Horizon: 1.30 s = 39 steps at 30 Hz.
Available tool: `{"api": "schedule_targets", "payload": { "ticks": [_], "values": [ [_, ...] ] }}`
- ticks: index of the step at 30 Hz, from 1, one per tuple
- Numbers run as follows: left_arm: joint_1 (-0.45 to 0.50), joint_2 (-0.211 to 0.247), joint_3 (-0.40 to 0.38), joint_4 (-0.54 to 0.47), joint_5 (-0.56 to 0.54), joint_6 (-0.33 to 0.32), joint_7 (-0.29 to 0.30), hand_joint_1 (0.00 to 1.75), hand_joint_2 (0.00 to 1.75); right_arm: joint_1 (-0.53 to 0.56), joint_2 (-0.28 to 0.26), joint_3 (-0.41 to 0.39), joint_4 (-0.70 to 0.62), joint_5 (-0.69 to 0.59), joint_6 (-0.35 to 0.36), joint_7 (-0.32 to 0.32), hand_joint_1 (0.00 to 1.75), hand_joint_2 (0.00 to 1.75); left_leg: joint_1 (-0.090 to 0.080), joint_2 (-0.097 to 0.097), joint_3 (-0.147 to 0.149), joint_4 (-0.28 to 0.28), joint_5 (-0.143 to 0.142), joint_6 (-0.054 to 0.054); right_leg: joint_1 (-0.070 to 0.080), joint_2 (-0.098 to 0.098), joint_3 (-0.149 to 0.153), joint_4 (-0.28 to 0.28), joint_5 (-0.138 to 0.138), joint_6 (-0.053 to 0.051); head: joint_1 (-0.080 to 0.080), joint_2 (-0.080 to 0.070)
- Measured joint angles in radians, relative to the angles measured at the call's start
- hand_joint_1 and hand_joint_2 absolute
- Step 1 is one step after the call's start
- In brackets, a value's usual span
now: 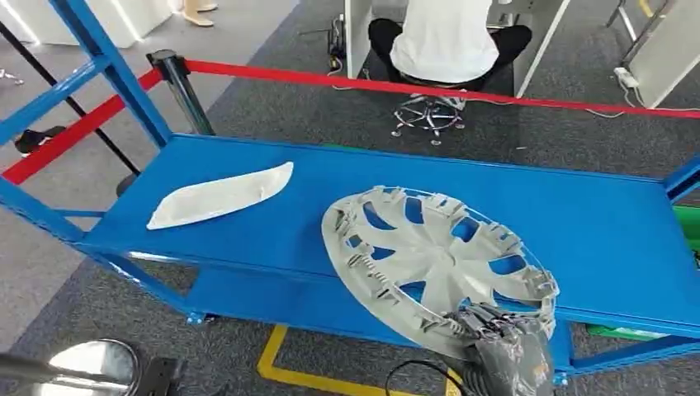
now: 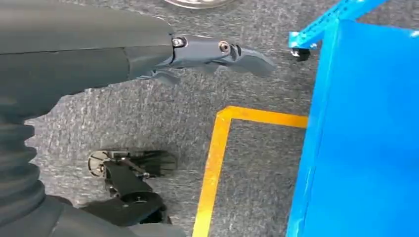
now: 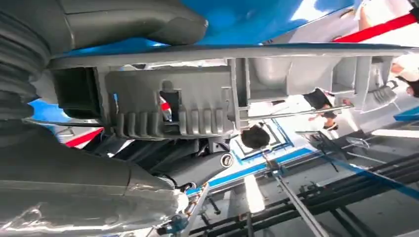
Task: Take the parts from the cabinet and place them on the table.
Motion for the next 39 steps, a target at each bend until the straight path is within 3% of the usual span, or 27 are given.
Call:
{"api": "schedule_targets", "payload": {
  "ticks": [1, 2, 3, 5, 6, 7, 9, 11, 12, 13, 16, 17, 18, 20, 21, 22, 24, 25, 26, 28, 31, 32, 33, 34, 36, 37, 39],
  "values": [
    [0.0, 0.0, 0.0, 0.0, 0.0, 0.0, 0.0, 0.0, 1.75, 0.0, 0.0, 0.0, 0.0, 0.0, 0.0, 0.0, 1.75, 1.75, 0.001, 0.0, -0.005, 0.001, 0.002, -0.005, -0.001, -0.001, -0.008, -0.001, 0.006, -0.011, 0.002, 0.0],
    [0.0, 0.0, 0.001, 0.0, 0.0, 0.0, -0.001, 0.0, 1.75, -0.001, 0.001, 0.0, 0.0, -0.002, -0.003, -0.003, 1.75, 1.75, 0.004, 0.001, -0.014, 0.011, -0.018, -0.011, -0.003, -0.004, -0.015, -0.003, 0.014, -0.026, 0.002, 0.0],
    [-0.001, 0.0, 0.001, 0.0, 0.0, 0.0, -0.002, 0.0, 1.75, 0.0, 0.002, -0.001, 0.0, -0.006, -0.006, -0.008, 1.75, 1.75, 0.003, 0.002, -0.032, 0.053, -0.068, -0.016, -0.003, -0.005, -0.026, -0.003, 0.022, -0.035, -0.003, 0.0],
    [-0.002, -0.001, 0.001, 0.0, 0.0, 0.0, -0.003, 0.0, 1.75, 0.0, 0.003, -0.003, 0.0, -0.015, -0.012, -0.017, 1.75, 1.75, 0.003, 0.002, -0.084, 0.201, -0.168, -0.022, 0.0, -0.006, -0.051, -0.003, 0.039, -0.043, -0.005, 0.0],
    [-0.002, -0.002, 0.001, 0.0, 0.0, 0.0, -0.003, 0.0, 1.75, 0.0, 0.003, -0.003, 0.0, -0.018, -0.013, -0.02, 1.75, 1.75, 0.003, 0.002, -0.106, 0.273, -0.202, -0.022, 0.002, -0.007, -0.063, -0.003, 0.048, -0.044, -0.005, 0.0],
    [-0.002, -0.002, 0.001, 0.0, -0.001, 0.002, -0.003, 0.0, 1.75, 0.0, 0.003, -0.004, 0.0, -0.02, -0.013, -0.024, 1.75, 1.75, 0.003, 0.002, -0.111, 0.313, -0.21, -0.021, 0.005, -0.007, -0.076, -0.002, 0.058, -0.044, -0.004, 0.0],
    [-0.002, -0.002, 0.001, 0.0, -0.001, 0.006, -0.003, 0.0, 1.75, 0.0, 0.003, -0.004, 0.0, -0.021, -0.013, -0.029, 1.75, 1.75, 0.002, 0.002, -0.058, 0.264, -0.156, -0.011, 0.01, -0.007, -0.101, -0.002, 0.078, -0.044, -0.005, 0.0],
    [-0.007, -0.001, 0.001, 0.0, -0.002, 0.006, -0.003, 0.0, 1.75, 0.0, 0.004, -0.004, 0.0, -0.024, -0.013, -0.032, 1.75, 1.75, -0.003, 0.002, 0.058, 0.104, -0.105, 0.005, 0.012, -0.005, -0.121, -0.002, 0.099, -0.041, -0.005, 0.0],
    [-0.011, 0.0, 0.001, 0.0, -0.002, 0.007, -0.003, 0.0, 1.75, 0.001, 0.006, -0.004, 0.0, -0.024, -0.013, -0.032, 1.75, 1.75, -0.008, 0.003, 0.121, 0.019, -0.127, 0.012, 0.014, -0.005, -0.125, -0.001, 0.107, -0.036, -0.005, 0.0],
    [-0.015, 0.0, 0.001, 0.0, -0.002, 0.007, -0.003, 0.0, 1.75, 0.0, 0.006, -0.005, 0.0, -0.026, -0.013, -0.032, 1.75, 1.75, -0.01, 0.002, 0.133, -0.021, -0.134, 0.009, 0.015, -0.007, -0.129, -0.002, 0.115, -0.03, -0.003, 0.0],
    [-0.01, -0.002, 0.001, 0.0, -0.003, 0.01, 0.0, 0.0, 1.75, 0.006, 0.007, -0.005, 0.0, -0.027, -0.013, -0.032, 1.75, 1.75, -0.016, 0.002, 0.112, -0.025, -0.105, 0.02, 0.009, -0.009, -0.129, -0.028, 0.154, -0.01, -0.008, 0.0],
    [-0.007, -0.005, 0.001, 0.0, -0.003, 0.011, 0.001, 0.0, 1.75, 0.009, 0.007, -0.005, 0.0, -0.028, -0.013, -0.031, 1.75, 1.75, -0.009, 0.005, 0.104, -0.031, -0.09, 0.026, 0.007, -0.008, -0.135, -0.024, 0.147, -0.006, -0.011, 0.0],
    [-0.006, -0.003, 0.001, 0.0, -0.005, 0.013, 0.005, 0.0, 1.75, 0.015, 0.007, -0.006, 0.0, -0.031, -0.013, -0.028, 1.75, 1.75, -0.008, 0.006, 0.093, -0.031, -0.079, 0.033, 0.008, -0.01, -0.151, -0.001, 0.094, -0.001, -0.005, 0.0],
    [-0.006, -0.002, 0.001, 0.0, -0.01, 0.013, 0.005, 0.0, 1.75, 0.019, 0.008, -0.007, 0.0, -0.035, -0.014, -0.026, 1.75, 1.75, -0.009, 0.006, 0.069, -0.03, -0.057, 0.039, 0.006, -0.01, -0.18, 0.136, -0.035, 0.004, -0.005, 0.0],
    [-0.005, -0.002, 0.001, 0.0, -0.015, 0.013, 0.005, 0.0, 1.75, 0.02, 0.008, -0.007, 0.0, -0.036, -0.014, -0.024, 1.75, 1.75, -0.009, 0.006, 0.053, -0.03, -0.045, 0.039, 0.007, -0.01, -0.196, 0.219, -0.078, 0.006, -0.005, 0.0],
    [-0.004, -0.002, 0.001, 0.0, -0.015, 0.013, 0.007, 0.0, 1.75, 0.023, 0.009, -0.007, 0.002, -0.037, -0.014, -0.022, 1.75, 1.75, -0.01, 0.006, 0.038, -0.029, -0.032, 0.039, 0.007, -0.01, -0.2, 0.278, -0.092, 0.007, -0.005, 0.0],
    [-0.002, -0.002, 0.001, 0.0, -0.016, 0.015, 0.01, 0.0, 1.75, 0.025, 0.01, -0.007, 0.003, -0.039, -0.015, -0.018, 1.75, 1.75, -0.01, 0.007, 0.007, -0.026, -0.011, 0.036, 0.007, -0.01, -0.152, 0.268, -0.042, 0.006, -0.005, 0.0],
    [-0.002, -0.002, 0.001, 0.0, -0.016, 0.015, 0.01, 0.0, 1.75, 0.025, 0.011, -0.007, 0.003, -0.04, -0.015, -0.018, 1.75, 1.75, -0.009, 0.007, -0.006, -0.025, -0.001, 0.033, 0.007, -0.01, -0.099, 0.211, -0.006, 0.005, -0.005, 0.0],
    [-0.002, -0.003, 0.001, 0.0, -0.017, 0.016, 0.01, 0.0, 1.75, 0.024, 0.011, -0.007, 0.002, -0.044, -0.017, -0.018, 1.75, 1.75, -0.009, 0.007, -0.017, -0.024, 0.009, 0.029, 0.007, -0.011, -0.022, 0.113, 0.015, 0.003, -0.005, 0.0],
    [-0.001, -0.003, 0.001, 0.0, -0.018, 0.016, 0.01, 0.0, 1.75, 0.02, 0.013, -0.007, 0.002, -0.048, -0.019, -0.019, 1.75, 1.75, -0.014, 0.006, -0.025, -0.019, 0.023, 0.019, 0.011, -0.014, 0.089, -0.059, -0.048, 0.001, -0.006, 0.0],
    [-0.001, -0.003, 0.001, 0.0, -0.018, 0.016, 0.011, 0.0, 1.75, 0.025, 0.014, -0.007, 0.003, -0.05, -0.023, -0.017, 1.75, 1.75, -0.009, 0.006, -0.026, -0.023, 0.047, 0.002, 0.018, -0.009, 0.062, -0.043, -0.035, -0.021, -0.002, 0.0],
    [0.001, -0.001, 0.002, 0.0, -0.018, 0.017, 0.012, 0.0, 1.75, 0.025, 0.014, -0.007, 0.003, -0.05, -0.023, -0.017, 1.75, 1.75, -0.008, 0.005, -0.031, -0.02, 0.048, -0.004, 0.01, -0.012, 0.052, -0.048, -0.021, -0.033, -0.005, 0.0],
    [0.003, -0.001, 0.002, 0.0, -0.018, 0.018, 0.012, 0.0, 1.75, 0.025, 0.014, -0.006, 0.003, -0.051, -0.023, -0.018, 1.75, 1.75, -0.007, 0.005, -0.043, -0.002, 0.006, -0.011, 0.009, -0.014, 0.041, -0.048, -0.011, -0.041, -0.006, 0.0],
    [0.003, -0.001, 0.002, 0.0, -0.018, 0.018, 0.012, 0.0, 1.75, 0.025, 0.016, -0.007, 0.003, -0.051, -0.023, -0.017, 1.75, 1.75, -0.006, 0.005, -0.061, 0.05, -0.062, -0.016, 0.008, -0.013, 0.027, -0.048, 0.002, -0.048, -0.013, 0.0],
    [0.002, -0.001, 0.002, 0.0, -0.018, 0.018, 0.013, 0.0, 1.75, 0.025, 0.018, -0.008, 0.004, -0.052, -0.024, -0.018, 1.75, 1.75, 0.0, 0.005, -0.104, 0.203, -0.173, -0.025, 0.008, -0.012, -0.001, -0.046, 0.029, -0.049, -0.014, 0.0],
    [0.001, -0.001, 0.002, 0.0, -0.018, 0.018, 0.013, 0.0, 1.75, 0.025, 0.018, -0.008, 0.005, -0.052, -0.024, -0.018, 1.75, 1.75, 0.001, 0.005, -0.116, 0.265, -0.193, -0.027, 0.008, -0.012, -0.017, -0.045, 0.041, -0.048, -0.014, 0.0],
    [0.001, 0.001, 0.002, 0.0, -0.018, 0.018, 0.013, 0.0, 1.75, 0.025, 0.019, -0.008, 0.008, -0.053, -0.024, -0.019, 1.75, 1.75, 0.003, 0.005, -0.086, 0.283, -0.146, -0.03, 0.008, -0.012, -0.048, -0.044, 0.064, -0.043, -0.014, 0.0]
  ]
}}
